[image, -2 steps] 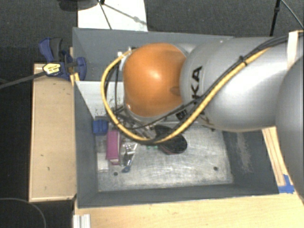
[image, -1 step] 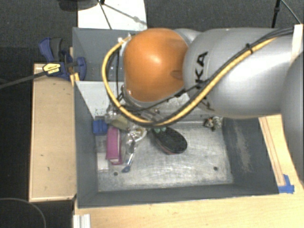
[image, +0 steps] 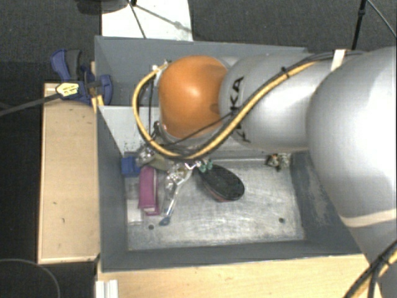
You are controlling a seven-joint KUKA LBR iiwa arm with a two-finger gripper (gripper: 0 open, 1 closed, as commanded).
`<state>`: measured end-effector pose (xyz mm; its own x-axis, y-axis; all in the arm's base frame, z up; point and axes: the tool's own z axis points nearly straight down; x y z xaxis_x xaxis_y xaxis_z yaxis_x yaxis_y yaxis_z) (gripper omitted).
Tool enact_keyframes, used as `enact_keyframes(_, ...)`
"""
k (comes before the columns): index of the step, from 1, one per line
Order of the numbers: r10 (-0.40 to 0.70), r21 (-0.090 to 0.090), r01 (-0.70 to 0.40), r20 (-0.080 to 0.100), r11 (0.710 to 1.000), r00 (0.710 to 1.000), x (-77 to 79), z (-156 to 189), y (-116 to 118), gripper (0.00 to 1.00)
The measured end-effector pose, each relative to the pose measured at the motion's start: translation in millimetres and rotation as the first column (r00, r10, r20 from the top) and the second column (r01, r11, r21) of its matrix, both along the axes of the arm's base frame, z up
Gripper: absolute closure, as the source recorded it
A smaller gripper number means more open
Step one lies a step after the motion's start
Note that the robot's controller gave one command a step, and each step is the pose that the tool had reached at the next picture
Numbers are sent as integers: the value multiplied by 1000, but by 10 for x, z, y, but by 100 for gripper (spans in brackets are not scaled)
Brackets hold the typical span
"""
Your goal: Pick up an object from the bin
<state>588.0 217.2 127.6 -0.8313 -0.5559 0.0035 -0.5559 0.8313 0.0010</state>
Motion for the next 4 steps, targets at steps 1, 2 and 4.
enact_keyframes(1, 139, 5, -139, 21, 990, 990, 49, -367, 26, 0)
enact_keyframes(2, -61, 6, 61, 10, 998, 998, -34, -548, -103, 0)
enact_keyframes(4, -246, 2, 246, 5, 969, 969, -169, -418, -378, 100)
